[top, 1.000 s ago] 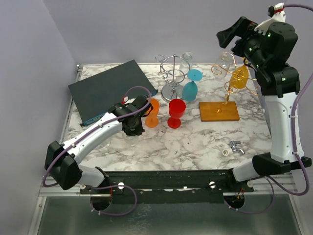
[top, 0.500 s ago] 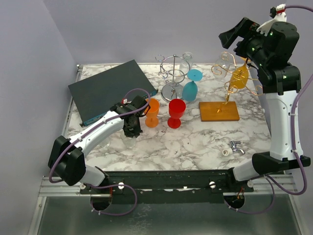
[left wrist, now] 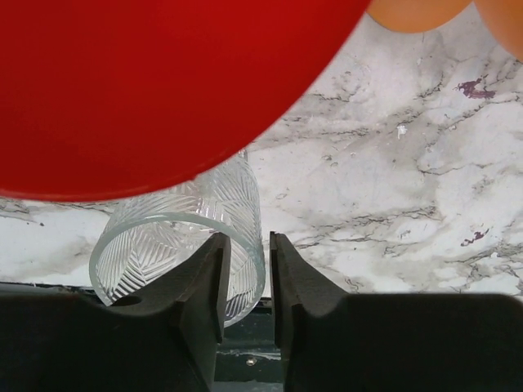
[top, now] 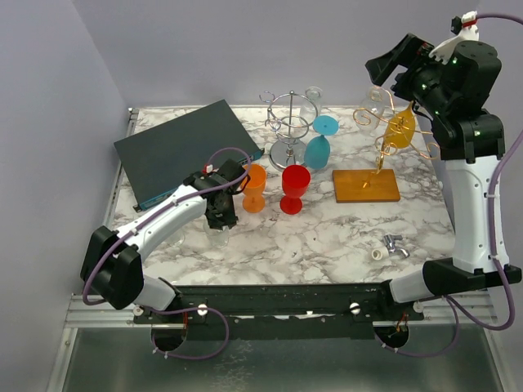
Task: Take the wine glass off the wine glass rack
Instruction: Place the wine glass at the center of the board.
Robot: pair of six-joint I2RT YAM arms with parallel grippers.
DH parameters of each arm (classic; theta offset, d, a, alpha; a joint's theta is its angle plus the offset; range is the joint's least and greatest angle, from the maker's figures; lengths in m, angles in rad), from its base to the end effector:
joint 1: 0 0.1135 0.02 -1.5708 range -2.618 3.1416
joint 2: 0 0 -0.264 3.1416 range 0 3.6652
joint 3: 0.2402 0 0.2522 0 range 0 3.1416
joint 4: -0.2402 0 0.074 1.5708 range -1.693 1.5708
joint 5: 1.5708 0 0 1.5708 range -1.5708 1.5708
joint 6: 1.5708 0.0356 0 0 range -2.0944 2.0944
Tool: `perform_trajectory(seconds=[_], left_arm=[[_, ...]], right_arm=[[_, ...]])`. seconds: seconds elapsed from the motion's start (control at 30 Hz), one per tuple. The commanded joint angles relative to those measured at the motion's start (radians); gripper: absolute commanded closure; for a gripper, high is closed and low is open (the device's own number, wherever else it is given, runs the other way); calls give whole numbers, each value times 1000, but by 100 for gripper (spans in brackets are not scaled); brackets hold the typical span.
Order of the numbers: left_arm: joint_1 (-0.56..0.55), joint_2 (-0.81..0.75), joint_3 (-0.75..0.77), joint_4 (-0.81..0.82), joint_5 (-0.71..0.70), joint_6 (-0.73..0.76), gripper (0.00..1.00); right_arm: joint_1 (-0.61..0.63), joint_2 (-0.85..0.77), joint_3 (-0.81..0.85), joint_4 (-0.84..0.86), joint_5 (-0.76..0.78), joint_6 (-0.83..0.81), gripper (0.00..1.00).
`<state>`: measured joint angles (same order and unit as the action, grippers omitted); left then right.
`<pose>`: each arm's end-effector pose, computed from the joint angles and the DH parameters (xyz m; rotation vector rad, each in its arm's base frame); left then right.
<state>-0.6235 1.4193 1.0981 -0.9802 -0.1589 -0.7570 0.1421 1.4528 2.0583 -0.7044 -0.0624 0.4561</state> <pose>0.2148 -0.1476 0.2489 -0.2194 2.8244 -0.0705 0.2622 0.0398 0.5536 0.2175 1.6803 0.5025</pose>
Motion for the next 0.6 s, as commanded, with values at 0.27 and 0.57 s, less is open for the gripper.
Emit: perform_trajectory(seconds=[0.27,0.57], left_arm=[[2,-89,85,-57,38,28,56],[3,-149,139,-107,90,69,46]], right_arm=[[-6,-11,3,-22,29,-4,0],[-21,67,92,-60,59,-2,0]])
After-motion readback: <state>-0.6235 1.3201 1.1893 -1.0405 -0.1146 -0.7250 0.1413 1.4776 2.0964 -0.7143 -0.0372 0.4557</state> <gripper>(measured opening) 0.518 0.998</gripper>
